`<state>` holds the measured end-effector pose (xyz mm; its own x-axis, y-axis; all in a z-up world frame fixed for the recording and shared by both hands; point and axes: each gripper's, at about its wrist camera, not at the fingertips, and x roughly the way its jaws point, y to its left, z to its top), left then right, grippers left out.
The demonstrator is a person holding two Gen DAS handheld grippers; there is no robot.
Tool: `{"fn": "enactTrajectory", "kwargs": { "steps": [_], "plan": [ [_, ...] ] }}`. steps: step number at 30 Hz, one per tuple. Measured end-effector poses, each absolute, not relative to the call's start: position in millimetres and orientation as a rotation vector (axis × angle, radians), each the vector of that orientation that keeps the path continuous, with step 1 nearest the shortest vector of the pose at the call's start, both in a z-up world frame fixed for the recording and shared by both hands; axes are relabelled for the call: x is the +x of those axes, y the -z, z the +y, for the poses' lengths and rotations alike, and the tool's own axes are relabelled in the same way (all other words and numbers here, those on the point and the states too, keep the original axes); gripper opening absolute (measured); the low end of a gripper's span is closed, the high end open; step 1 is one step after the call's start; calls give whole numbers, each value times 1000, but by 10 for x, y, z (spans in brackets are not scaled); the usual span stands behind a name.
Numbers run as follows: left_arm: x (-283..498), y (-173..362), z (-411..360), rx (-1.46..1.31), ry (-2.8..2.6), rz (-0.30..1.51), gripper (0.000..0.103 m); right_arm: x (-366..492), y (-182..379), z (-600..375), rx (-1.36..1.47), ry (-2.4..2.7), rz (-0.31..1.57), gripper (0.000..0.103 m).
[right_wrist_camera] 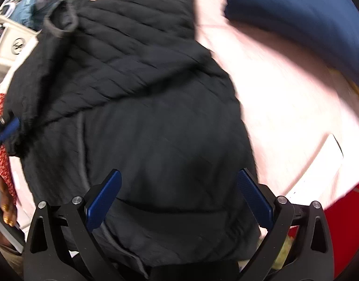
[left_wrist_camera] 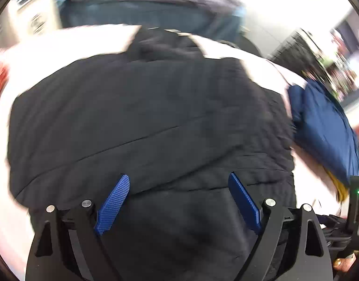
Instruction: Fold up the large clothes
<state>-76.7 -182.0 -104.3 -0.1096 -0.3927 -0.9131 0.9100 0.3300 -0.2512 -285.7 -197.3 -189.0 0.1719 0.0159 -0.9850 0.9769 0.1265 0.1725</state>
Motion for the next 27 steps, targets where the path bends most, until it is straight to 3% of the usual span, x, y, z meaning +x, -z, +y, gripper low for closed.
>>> {"fn": "enactTrajectory", "kwargs": {
  "steps": [10, 15, 18, 20, 23, 27],
  "plan": [
    [-165, 1143, -1003, 508, 980, 1261, 86, -2114, 1481, -2811, 1029, 842, 1013, 98],
    [20, 1203, -702, 424, 888, 1319, 86, -1639, 1555, -3077, 1024, 802, 1011, 97],
    [60, 1208, -560, 424, 850, 1321, 86, -1450, 1702, -3194, 1074, 755, 984, 74],
    [81, 1216, -510, 428, 830, 1321, 87, -1378, 1747, -3180, 1087, 722, 981, 43],
    [112, 1225, -494, 415, 805, 1331, 87, -1373, 1619, -3127, 1061, 747, 953, 21],
    [112, 1081, -640, 372, 812, 1293, 87, -1628, 1482, -3043, 1047, 799, 880, 10]
  ]
}}
